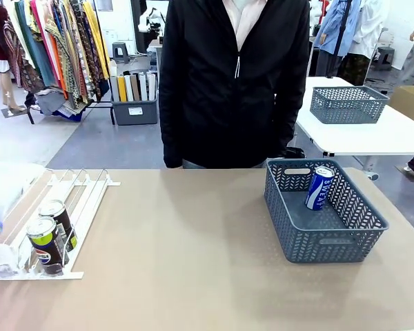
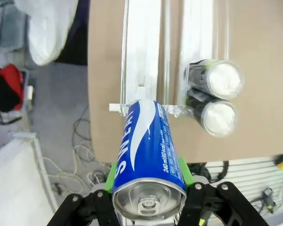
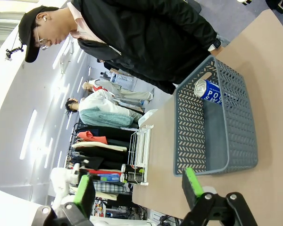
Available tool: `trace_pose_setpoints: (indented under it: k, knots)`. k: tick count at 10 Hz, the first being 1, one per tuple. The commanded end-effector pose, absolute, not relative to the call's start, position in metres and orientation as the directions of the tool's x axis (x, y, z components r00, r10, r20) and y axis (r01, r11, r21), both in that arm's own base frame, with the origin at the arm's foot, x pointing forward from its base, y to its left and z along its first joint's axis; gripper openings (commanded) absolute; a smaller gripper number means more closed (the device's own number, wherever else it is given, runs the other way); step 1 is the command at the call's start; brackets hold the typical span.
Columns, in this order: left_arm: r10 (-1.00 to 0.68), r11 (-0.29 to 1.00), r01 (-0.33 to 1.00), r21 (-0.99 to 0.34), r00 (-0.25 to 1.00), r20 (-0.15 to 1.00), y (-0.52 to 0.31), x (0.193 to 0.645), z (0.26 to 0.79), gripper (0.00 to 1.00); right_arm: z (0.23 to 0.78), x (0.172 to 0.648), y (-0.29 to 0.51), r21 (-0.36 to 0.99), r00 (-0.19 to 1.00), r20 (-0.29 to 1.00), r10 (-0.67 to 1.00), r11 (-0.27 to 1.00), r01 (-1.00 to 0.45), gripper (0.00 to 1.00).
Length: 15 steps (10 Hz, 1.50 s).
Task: Retrieve and store the cans from the dispenser.
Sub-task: Pick up the last remaining can from one row of the Automatic Can Dispenser and place it in the middle of the table.
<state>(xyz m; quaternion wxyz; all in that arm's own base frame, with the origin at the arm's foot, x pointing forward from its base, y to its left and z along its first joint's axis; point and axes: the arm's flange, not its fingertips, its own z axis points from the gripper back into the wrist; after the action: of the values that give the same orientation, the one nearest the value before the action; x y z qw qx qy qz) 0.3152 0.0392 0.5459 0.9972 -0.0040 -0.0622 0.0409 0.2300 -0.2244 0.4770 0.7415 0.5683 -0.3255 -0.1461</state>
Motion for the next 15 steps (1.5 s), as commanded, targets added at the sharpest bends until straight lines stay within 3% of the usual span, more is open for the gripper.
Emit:
trace_pose_setpoints:
  k: [1, 4, 5, 8, 10, 13, 15]
  knots:
    - [0.003, 0.999, 0.005, -0.039, 0.976, 0.216, 0.035, 0.314, 0.592, 0.0, 0.48, 0.233, -0.225, 0.936, 0.732, 0.334, -0.593, 0.301, -0.183, 1.0]
    - [0.012, 0.987, 0.031, -0.159, 0.965, 0.262, 0.044, 0.308, 0.597, 0.0, 0.48, 0.233, -0.225, 0.936, 0.732, 0.334, -0.593, 0.301, -0.183, 1.0]
    - [0.012, 0.999, 0.0, -0.046, 0.967, 0.255, 0.028, 0.302, 0.616, 0.0, 0.48, 0.233, -0.225, 0.936, 0.732, 0.334, -0.593, 0.301, -0.183, 1.0]
    - [0.012, 0.999, 0.0, -0.046, 0.967, 0.255, 0.028, 0.302, 0.616, 0.0, 0.48, 0.233, -0.225, 0.936, 0.732, 0.334, -0.593, 0.301, -0.183, 1.0]
    - [0.037, 0.992, -0.001, -0.128, 0.961, 0.274, 0.013, 0.314, 0.609, 0.0, 0.48, 0.233, -0.225, 0.936, 0.732, 0.334, -0.593, 0.301, -0.183, 1.0]
    - [-0.277, 0.944, 0.317, -0.096, 0.915, 0.292, -0.129, 0.389, 0.603, 0.0, 0.48, 0.233, -0.225, 0.936, 0.732, 0.334, -0.593, 0.301, -0.183, 1.0]
    - [-0.436, 0.889, 0.457, -0.042, 0.87, 0.227, -0.241, 0.423, 0.562, 0.0, 0.48, 0.233, -0.225, 0.936, 0.732, 0.334, -0.593, 0.301, -0.183, 1.0]
